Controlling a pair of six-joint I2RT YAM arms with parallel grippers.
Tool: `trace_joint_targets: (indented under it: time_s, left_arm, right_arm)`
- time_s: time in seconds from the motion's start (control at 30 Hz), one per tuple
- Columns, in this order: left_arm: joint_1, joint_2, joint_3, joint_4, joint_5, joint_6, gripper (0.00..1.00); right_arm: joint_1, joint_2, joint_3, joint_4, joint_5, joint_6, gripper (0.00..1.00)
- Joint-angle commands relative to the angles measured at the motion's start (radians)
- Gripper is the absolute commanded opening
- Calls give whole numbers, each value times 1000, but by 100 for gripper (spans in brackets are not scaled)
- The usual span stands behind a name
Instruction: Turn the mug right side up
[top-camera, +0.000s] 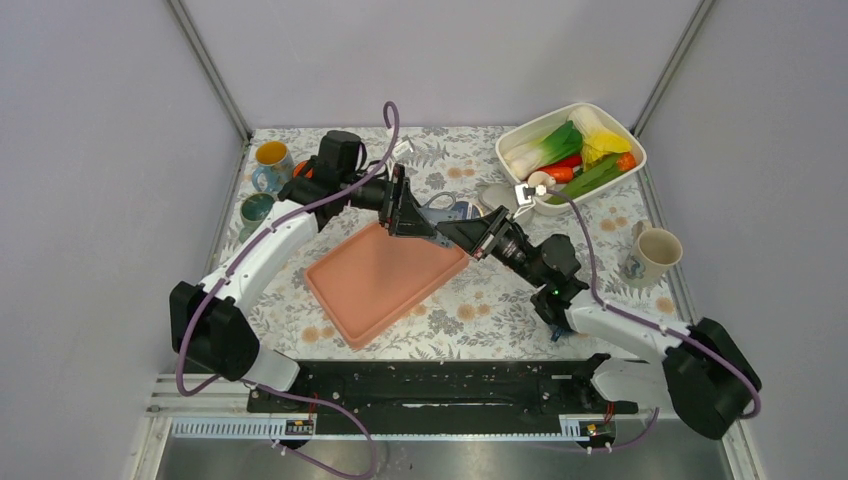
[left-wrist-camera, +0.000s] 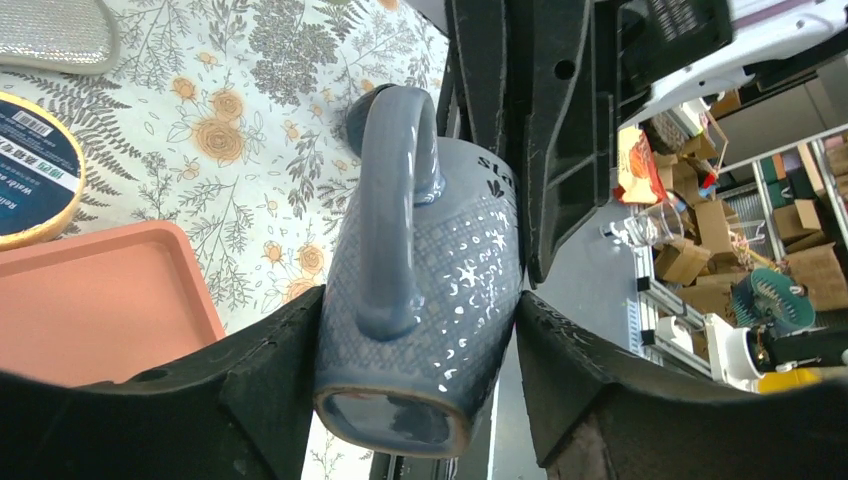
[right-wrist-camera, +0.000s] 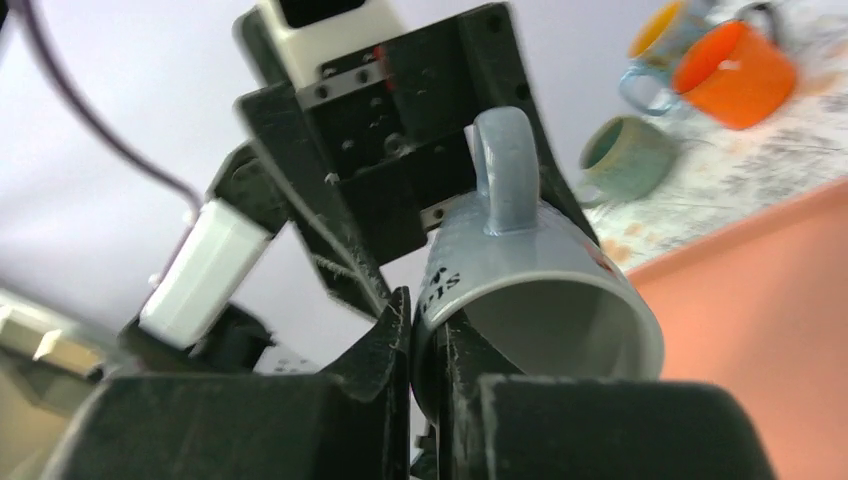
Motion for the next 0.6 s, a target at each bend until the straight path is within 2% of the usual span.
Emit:
trace_joint_targets:
  time_s: [0.0, 0.2, 0.33, 0.43, 0.57]
  left_arm:
    - [10, -26, 29, -34, -149, 146, 97]
    - [45, -73, 69, -135, -465, 306, 99]
    - [48, -82, 60, -192, -642, 400, 99]
    - [57, -92, 22, -212, -702, 453, 99]
    - [79, -130, -51, -211, -717, 500, 99]
  right_arm:
    - [-2, -176, 117, -476, 212, -255, 0]
    - [-7, -325, 282, -1096, 556, -563, 0]
    - [-64, -351, 366, -1433, 743, -659, 0]
    - [-146, -354, 408, -1612, 793, -686, 0]
    - [-314, -336, 429, -1811, 765, -697, 0]
